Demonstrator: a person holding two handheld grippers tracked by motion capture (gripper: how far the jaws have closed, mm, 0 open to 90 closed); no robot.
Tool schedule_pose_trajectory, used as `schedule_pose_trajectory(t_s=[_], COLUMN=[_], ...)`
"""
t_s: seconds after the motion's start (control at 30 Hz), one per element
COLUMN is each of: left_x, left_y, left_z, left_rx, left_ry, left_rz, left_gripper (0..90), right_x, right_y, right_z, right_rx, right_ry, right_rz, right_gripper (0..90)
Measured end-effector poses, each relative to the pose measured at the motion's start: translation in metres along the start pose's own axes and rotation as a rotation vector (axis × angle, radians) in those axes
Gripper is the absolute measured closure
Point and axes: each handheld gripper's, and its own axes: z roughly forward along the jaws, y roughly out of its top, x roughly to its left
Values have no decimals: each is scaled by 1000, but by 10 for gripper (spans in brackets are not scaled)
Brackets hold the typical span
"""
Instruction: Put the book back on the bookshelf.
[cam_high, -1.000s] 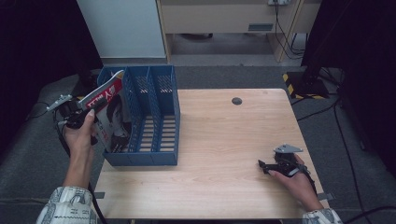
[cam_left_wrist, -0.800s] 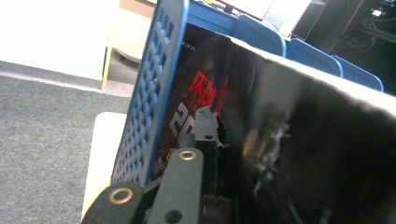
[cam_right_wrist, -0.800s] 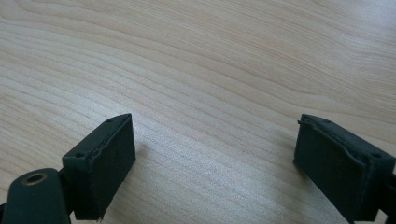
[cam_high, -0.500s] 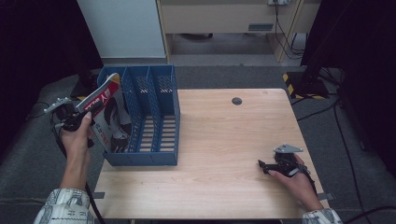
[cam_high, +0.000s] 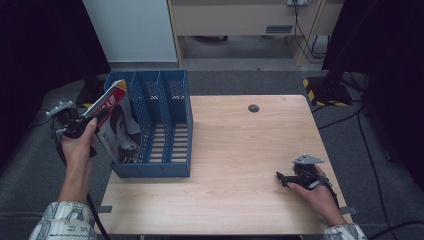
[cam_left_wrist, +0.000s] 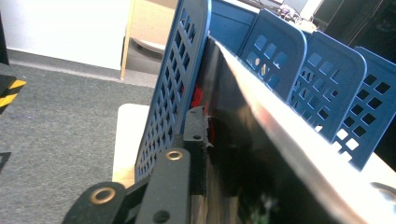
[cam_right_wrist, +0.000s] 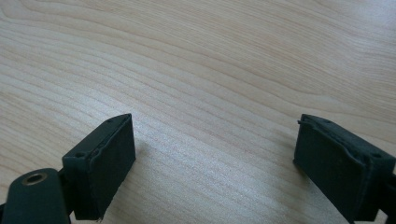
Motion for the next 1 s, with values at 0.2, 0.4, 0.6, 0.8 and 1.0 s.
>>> schedule_pose_trajectory(t_s=[0.2, 0.4, 0.6, 0.8, 1.0], left_x=[-11, -18, -25, -33, -38], left_y=[17, 35, 43, 44, 47], left_z=[-5, -8, -3, 3, 6], left_rx=[4, -1, 9, 22, 29], left_ry=[16, 29, 41, 35, 52], left_rz=[88, 127, 161, 182, 214], left_gripper=[643, 520, 398, 312, 271], right_x=[0, 1, 0, 1, 1], right_y=[0, 0, 0, 0, 0], right_z=[0, 0, 0, 0, 0], right_rx=[0, 4, 2, 2, 3], right_ry=[1, 3, 4, 5, 7], right_rz=[-1, 2, -3, -2, -4], right_gripper=[127, 127, 127, 127, 127])
